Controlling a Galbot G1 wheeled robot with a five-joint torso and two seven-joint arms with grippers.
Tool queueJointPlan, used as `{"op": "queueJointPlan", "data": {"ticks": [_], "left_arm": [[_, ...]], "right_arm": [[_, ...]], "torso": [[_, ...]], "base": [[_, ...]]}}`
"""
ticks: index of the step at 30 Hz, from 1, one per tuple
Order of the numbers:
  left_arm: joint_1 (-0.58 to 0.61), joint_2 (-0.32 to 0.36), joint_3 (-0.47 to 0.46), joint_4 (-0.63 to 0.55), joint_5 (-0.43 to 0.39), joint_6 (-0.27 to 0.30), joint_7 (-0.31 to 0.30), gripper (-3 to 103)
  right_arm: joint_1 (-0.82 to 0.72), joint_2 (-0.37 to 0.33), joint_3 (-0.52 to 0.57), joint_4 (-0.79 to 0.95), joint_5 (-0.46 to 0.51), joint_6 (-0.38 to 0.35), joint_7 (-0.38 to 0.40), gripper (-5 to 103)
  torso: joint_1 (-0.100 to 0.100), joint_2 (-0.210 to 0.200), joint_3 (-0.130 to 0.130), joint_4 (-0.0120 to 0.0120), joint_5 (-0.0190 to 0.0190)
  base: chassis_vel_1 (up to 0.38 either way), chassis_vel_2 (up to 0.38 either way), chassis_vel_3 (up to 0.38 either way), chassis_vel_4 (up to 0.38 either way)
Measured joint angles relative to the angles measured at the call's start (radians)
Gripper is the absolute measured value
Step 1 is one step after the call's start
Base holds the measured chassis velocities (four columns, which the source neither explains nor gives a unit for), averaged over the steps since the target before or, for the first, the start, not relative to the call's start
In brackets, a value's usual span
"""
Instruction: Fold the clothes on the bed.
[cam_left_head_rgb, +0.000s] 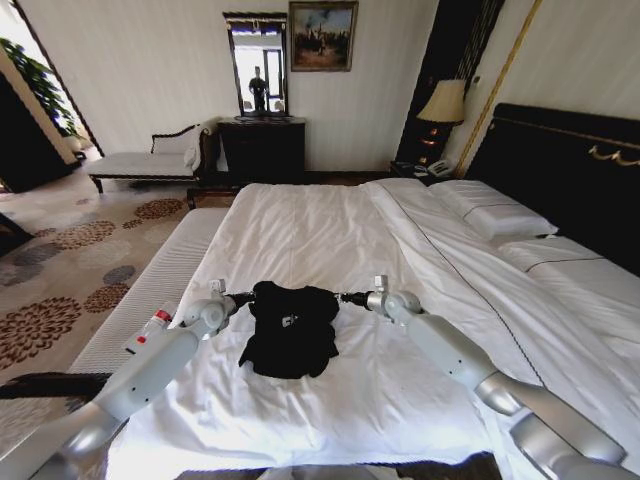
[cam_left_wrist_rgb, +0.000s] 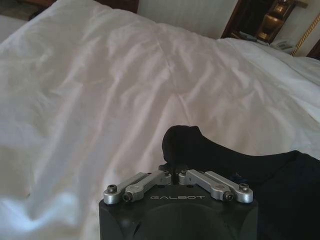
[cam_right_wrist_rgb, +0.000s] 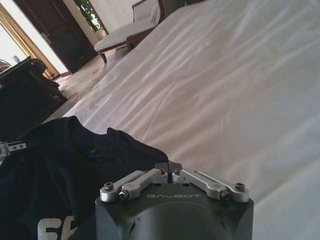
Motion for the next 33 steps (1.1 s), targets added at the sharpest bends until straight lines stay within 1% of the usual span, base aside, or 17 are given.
{"op": "queueJointPlan", "data": {"ticks": [1,2,5,7,12,13,15,16,19,22,25,26,29,30,31,32,33], "left_arm": [[-0.019,0.006,-0.007,-0.018,-0.004,-0.002,-0.012,1],[-0.019,0.006,-0.007,-0.018,-0.004,-0.002,-0.012,1],[-0.064,0.029,-0.009,-0.05,-0.012,-0.002,-0.029,1],[-0.116,0.057,-0.009,-0.079,-0.031,-0.002,-0.04,1],[-0.17,0.082,-0.009,-0.105,-0.062,0.002,-0.054,1],[-0.204,0.105,-0.009,-0.131,-0.08,0.008,-0.061,1],[-0.237,0.146,-0.007,-0.186,-0.099,0.015,-0.065,1],[-0.237,0.146,-0.007,-0.186,-0.099,0.015,-0.065,1],[-0.294,0.201,0.001,-0.272,-0.14,0.028,-0.069,1],[-0.336,0.218,0.012,-0.291,-0.161,0.034,-0.073,1],[-0.469,0.236,0.073,-0.301,-0.215,0.041,-0.079,1],[-0.469,0.236,0.073,-0.301,-0.215,0.041,-0.079,1],[-0.591,0.232,0.136,-0.281,-0.252,0.044,-0.082,1],[-0.674,0.222,0.178,-0.256,-0.278,0.047,-0.083,1],[-0.721,0.215,0.2,-0.239,-0.293,0.049,-0.083,1],[-0.721,0.215,0.2,-0.239,-0.293,0.049,-0.083,1],[-0.754,0.21,0.219,-0.227,-0.302,0.05,-0.083,1]], "right_arm": [[0.009,-0.015,0.013,0.038,0.005,0.006,0.02,0],[0.009,-0.015,0.013,0.038,0.005,0.006,0.02,0],[0.026,-0.044,0.039,0.102,0.015,0.012,0.061,0],[0.046,-0.074,0.064,0.161,0.027,0.018,0.094,0],[0.07,-0.108,0.088,0.223,0.055,0.024,0.12,0],[0.086,-0.138,0.111,0.266,0.074,0.025,0.134,0],[0.107,-0.179,0.139,0.314,0.1,0.026,0.149,0],[0.107,-0.179,0.139,0.314,0.1,0.026,0.149,0],[0.159,-0.233,0.156,0.357,0.142,0.025,0.172,0],[0.196,-0.25,0.156,0.373,0.164,0.024,0.182,0],[0.287,-0.269,0.149,0.401,0.222,0.014,0.204,0],[0.287,-0.269,0.149,0.401,0.222,0.014,0.204,0],[0.362,-0.274,0.126,0.411,0.259,0.006,0.219,0],[0.41,-0.274,0.11,0.412,0.281,0.0,0.23,0],[0.438,-0.274,0.101,0.412,0.296,-0.003,0.235,0],[0.438,-0.274,0.101,0.412,0.296,-0.003,0.235,0],[0.46,-0.276,0.094,0.412,0.306,-0.005,0.238,0]], "torso": [[0.0,0.0,0.0,0.0,0.0001],[0.0,0.0,0.0,0.0,0.0001],[0.0,0.0,0.0,-0.0002,-0.0001],[0.0,0.0,0.0,-0.0002,0.0004],[0.0,0.0,0.0,-0.0001,0.0001],[0.0,0.0,0.0,-0.0003,0.0002],[0.0,0.0,0.0,-0.0003,0.0003],[0.0,0.0,0.0,-0.0003,0.0003],[0.0,0.0,0.0,-0.0002,0.0001],[0.0,0.0,0.0,-0.0002,0.0003],[0.0,0.0,0.0,-0.0001,0.0002],[0.0,0.0,0.0,-0.0001,0.0002],[0.0,0.0,0.0,-0.0001,0.0],[0.0,0.0,0.0,-0.0001,0.0004],[0.0,0.0,0.0,-0.0002,0.0002],[0.0,0.0,0.0,-0.0002,0.0002],[0.0,0.0,0.0,-0.0002,0.0002]], "base": [[0.0,0.0,0.0,0.0],[0.0,0.0,0.0,0.0],[0.0,0.0,0.0,0.0],[0.0,0.0,0.0,0.0],[0.0,0.0,0.0,0.0],[0.0,0.0,0.0,0.0],[0.0,0.0,0.0,0.0],[0.0,0.0,0.0,0.0],[0.0,0.0,0.0,0.0],[0.0,0.0,0.0,0.0],[0.0,0.0,0.0,0.0],[0.0,0.0,0.0,0.0],[0.0,0.0,0.0,0.0],[0.0,0.0,0.0,0.0],[0.0,0.0,0.0,0.0],[0.0,0.0,0.0,0.0],[0.0,0.0,0.0,0.0]]}}
